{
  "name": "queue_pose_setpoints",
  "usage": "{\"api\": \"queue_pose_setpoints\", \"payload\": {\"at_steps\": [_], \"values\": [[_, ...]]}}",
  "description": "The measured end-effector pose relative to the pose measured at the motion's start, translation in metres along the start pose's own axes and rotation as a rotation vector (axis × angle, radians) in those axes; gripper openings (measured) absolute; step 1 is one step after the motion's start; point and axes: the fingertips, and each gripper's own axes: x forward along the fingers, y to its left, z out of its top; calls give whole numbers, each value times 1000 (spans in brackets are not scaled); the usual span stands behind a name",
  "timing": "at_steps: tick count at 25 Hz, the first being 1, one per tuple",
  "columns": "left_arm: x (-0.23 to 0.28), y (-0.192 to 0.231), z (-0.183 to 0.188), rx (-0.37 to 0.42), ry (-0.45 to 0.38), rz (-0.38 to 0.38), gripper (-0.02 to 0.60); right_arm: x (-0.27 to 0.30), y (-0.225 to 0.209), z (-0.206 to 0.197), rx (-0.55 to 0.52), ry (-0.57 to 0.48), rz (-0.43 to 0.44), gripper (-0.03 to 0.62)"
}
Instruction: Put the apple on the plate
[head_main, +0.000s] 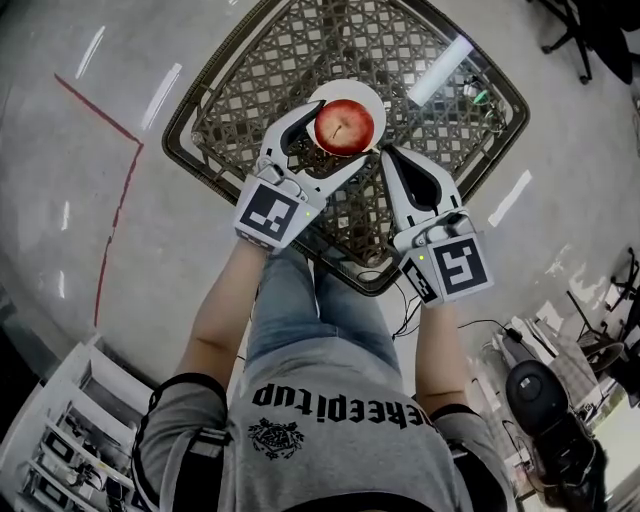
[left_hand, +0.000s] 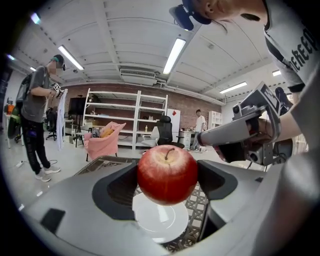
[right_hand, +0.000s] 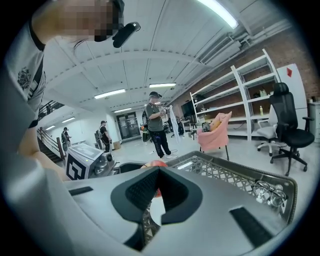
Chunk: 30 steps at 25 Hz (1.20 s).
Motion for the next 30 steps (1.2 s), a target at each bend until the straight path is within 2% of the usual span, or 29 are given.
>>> {"api": "queue_pose_setpoints", "payload": {"at_steps": [3,15,18,25,30], "values": [[7,4,-13,18,5,-2,403,4,-3,-9,7,12,0,3],[24,20,-48,13,40,14,403,15,-8,-28,26,41,-7,3],[29,20,-58,-16,70,17,403,15,-7,-33,26,52,0,3],[40,23,-73,36,99,17,403,14,-9,-42,30,67,-6,3],[42,24,-84,20,118,27,403,12,-11,-41,35,62,-4,3]]}}
